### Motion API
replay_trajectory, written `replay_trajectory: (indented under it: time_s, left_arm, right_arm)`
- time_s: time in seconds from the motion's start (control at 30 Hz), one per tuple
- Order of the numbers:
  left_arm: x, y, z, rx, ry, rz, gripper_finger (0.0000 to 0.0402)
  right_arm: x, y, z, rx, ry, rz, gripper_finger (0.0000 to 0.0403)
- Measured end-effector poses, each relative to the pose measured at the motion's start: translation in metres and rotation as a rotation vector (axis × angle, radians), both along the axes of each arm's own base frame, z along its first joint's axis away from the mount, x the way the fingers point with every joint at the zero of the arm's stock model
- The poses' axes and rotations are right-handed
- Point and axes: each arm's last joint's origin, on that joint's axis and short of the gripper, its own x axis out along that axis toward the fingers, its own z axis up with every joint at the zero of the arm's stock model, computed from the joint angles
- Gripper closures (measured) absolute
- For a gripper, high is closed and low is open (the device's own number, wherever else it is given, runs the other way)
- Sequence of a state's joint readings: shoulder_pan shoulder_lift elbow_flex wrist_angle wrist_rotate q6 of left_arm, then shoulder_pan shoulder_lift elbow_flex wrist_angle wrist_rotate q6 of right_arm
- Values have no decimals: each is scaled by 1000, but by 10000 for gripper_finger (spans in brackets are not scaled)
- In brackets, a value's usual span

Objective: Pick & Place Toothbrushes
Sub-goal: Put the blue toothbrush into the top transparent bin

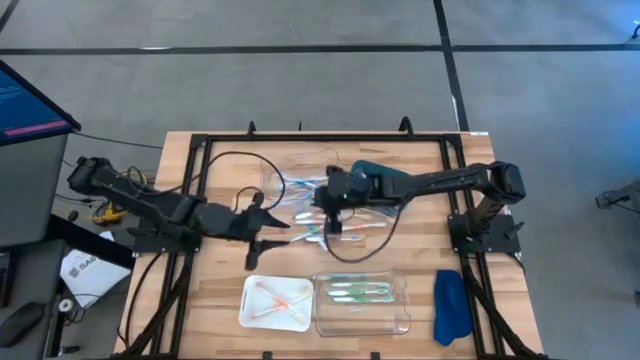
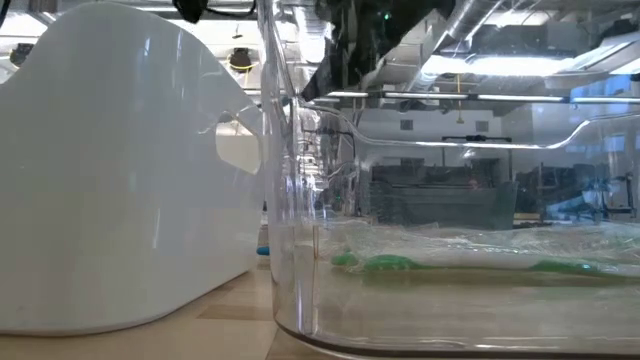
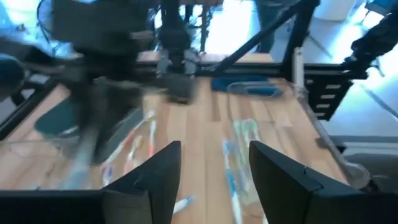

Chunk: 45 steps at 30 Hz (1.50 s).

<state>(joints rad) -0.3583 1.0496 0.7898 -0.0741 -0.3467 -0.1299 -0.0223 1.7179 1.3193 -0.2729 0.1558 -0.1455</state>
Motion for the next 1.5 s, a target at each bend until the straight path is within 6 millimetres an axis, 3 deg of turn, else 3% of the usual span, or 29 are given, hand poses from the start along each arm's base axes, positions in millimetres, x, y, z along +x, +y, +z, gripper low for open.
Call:
replay_trajectory:
  time_s: [0.2,0.33,0.53,0.63,0.83,1.03,1.17,1.5]
  left_arm:
    - [-3,-10,-1,12,-3,-23,224]
    - [-3,-10,-1,14,-3,-20,229]
    - [-3,-10,-1,29,-3,-26,230]
    - [-3,-10,-1,35,-3,-28,231]
    - [-2,-10,-1,36,-5,-26,229]
    - [-5,-15,-1,38,0,-53,233]
    - [-7,-21,-1,33,0,-75,233]
    - [-10,-27,-1,31,-1,-104,237]
  right_arm:
    - [-3,-43,-1,78,-21,-179,386]
    - [-5,-60,-1,108,-35,-235,386]
    - [-3,-64,6,132,-68,-205,386]
    - [11,-62,7,129,-49,-189,386]
    - [45,-72,-17,126,175,-215,386]
    - [70,-87,-41,128,222,-261,384]
    - [73,-100,-57,143,260,-296,383]
    - [60,-114,-61,186,343,-335,373]
